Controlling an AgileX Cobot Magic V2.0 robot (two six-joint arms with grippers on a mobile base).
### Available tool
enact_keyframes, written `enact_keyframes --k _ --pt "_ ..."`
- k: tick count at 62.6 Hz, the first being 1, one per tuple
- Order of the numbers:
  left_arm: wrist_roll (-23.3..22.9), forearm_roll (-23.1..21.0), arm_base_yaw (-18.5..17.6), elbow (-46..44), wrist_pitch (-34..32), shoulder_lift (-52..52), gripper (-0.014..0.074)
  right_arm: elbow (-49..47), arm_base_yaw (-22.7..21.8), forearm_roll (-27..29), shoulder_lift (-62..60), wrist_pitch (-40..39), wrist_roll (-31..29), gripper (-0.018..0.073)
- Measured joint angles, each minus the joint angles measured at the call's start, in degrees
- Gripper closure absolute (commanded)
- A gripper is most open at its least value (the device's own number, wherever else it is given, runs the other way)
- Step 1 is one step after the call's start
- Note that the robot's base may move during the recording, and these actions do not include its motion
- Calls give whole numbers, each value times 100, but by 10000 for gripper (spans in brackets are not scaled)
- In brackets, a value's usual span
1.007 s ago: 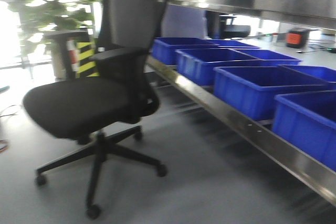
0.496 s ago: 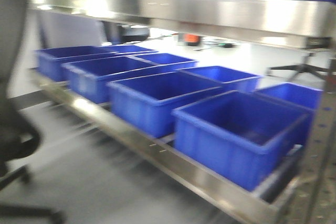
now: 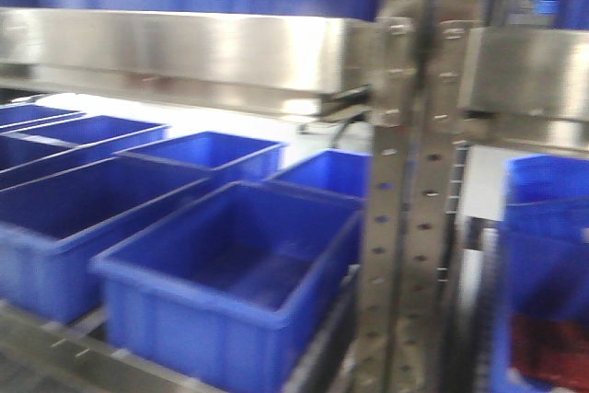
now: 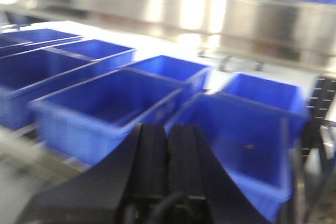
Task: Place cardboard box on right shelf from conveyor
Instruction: 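Hold the box while driving to the steel shelf with blue bins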
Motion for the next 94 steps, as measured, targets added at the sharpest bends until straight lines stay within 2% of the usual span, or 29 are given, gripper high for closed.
enact_keyframes --k 94 --pt "0 0 9 -11 64 0 713 0 0 0 0 0 0 533"
